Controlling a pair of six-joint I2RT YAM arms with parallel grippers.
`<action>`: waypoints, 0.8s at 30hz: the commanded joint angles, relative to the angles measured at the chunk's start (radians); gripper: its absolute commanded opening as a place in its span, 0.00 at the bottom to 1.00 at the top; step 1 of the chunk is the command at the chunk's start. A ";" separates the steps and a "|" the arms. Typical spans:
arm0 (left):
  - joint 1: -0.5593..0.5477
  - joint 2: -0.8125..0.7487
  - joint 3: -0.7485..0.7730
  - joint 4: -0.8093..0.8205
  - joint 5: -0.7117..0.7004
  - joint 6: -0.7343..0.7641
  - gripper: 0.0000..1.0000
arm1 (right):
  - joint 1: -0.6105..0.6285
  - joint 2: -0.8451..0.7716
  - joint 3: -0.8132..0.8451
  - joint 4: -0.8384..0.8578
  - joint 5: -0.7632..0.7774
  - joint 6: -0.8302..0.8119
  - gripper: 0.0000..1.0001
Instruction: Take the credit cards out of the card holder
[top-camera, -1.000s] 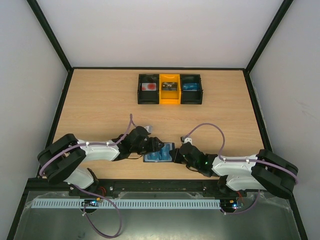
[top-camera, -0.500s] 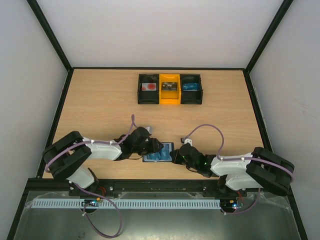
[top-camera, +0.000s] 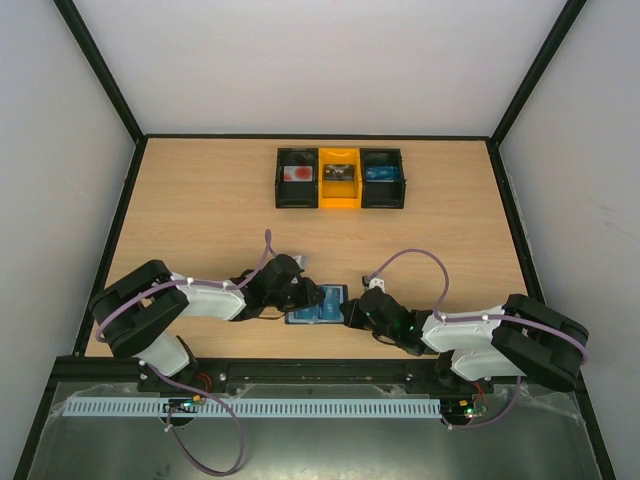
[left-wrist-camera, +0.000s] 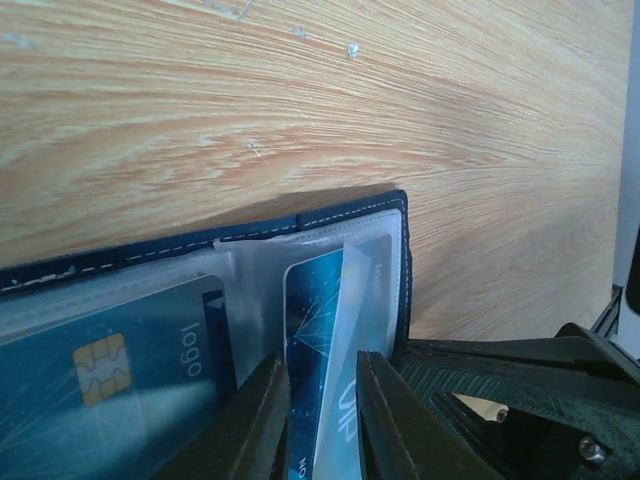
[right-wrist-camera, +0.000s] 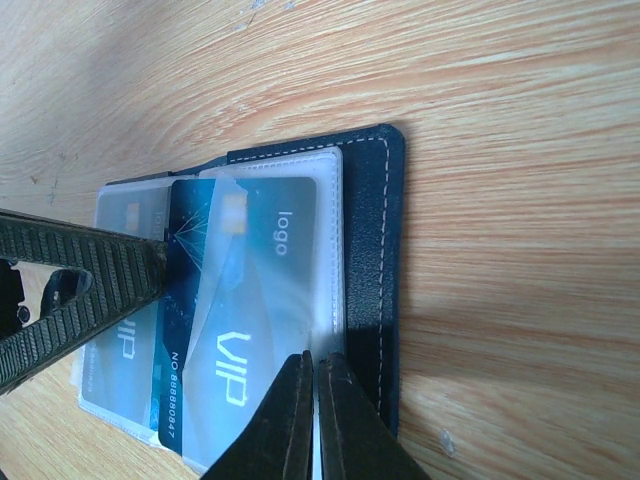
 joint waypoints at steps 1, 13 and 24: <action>0.002 0.000 -0.021 0.049 0.018 -0.002 0.18 | 0.005 0.009 -0.033 -0.028 0.025 0.008 0.05; 0.002 -0.008 -0.056 0.181 0.086 -0.023 0.05 | 0.005 0.038 -0.037 -0.012 0.032 0.011 0.04; 0.011 -0.044 -0.073 0.149 0.057 -0.014 0.03 | 0.005 0.054 -0.043 -0.008 0.048 0.017 0.04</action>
